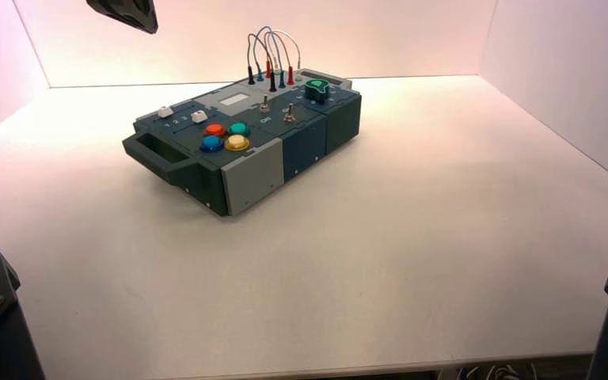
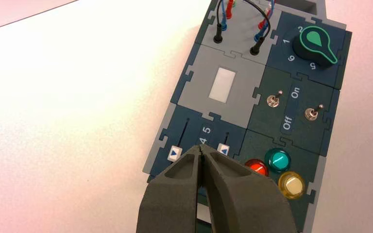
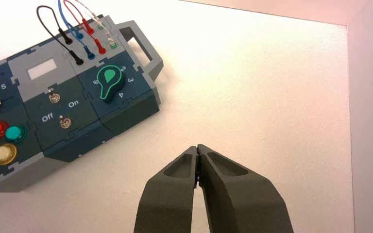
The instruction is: Flip the bottom switch off with the right gripper.
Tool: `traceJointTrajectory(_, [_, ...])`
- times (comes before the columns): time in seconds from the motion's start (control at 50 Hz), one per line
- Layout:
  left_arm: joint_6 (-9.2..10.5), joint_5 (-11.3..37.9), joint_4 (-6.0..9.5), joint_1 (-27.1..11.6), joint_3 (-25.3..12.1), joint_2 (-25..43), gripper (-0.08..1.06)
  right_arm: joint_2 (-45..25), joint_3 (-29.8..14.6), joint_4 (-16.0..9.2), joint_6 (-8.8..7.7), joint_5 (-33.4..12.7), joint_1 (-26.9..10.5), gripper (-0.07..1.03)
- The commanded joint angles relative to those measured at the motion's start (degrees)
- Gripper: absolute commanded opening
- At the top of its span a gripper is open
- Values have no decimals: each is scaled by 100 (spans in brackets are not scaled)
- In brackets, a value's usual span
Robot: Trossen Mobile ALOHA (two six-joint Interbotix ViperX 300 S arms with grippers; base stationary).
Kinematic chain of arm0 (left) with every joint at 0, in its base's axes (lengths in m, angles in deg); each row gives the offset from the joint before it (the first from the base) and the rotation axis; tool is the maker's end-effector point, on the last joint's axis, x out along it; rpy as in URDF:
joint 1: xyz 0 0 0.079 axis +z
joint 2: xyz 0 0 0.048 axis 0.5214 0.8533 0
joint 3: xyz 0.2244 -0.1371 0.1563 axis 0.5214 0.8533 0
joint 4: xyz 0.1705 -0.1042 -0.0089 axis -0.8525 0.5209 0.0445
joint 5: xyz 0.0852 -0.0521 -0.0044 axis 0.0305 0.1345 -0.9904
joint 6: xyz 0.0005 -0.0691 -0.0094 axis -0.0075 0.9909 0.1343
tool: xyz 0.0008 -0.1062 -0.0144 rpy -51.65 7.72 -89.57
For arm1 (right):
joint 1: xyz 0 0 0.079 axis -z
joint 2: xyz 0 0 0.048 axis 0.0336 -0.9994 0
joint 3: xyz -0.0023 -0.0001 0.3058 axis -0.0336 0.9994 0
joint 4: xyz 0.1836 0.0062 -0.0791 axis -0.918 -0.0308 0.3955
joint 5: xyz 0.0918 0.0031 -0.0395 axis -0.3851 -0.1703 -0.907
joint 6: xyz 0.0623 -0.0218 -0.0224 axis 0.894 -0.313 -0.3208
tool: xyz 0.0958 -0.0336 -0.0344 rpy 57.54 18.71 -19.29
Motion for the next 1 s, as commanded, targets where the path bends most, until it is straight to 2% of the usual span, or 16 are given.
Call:
traceJointTrajectory(0.02, [18, -44, 0, 18, -53, -105, -3, 26, -70, -18, 9, 70, 26, -2])
traceJointTrajectory(0.62, [18, 0, 9, 18, -53, -158, -3, 9, -70, -18, 9, 44, 35, -2])
traceJointTrajectory(0.84, [62, 457, 35, 18, -97, -316, -3, -9, -158, -35, 9, -105, 18, -2])
traceJointTrajectory(1.0, [44, 1037, -18, 18, -202, -308, -3, -79, -404, -158, -141, -387, -9, -2])
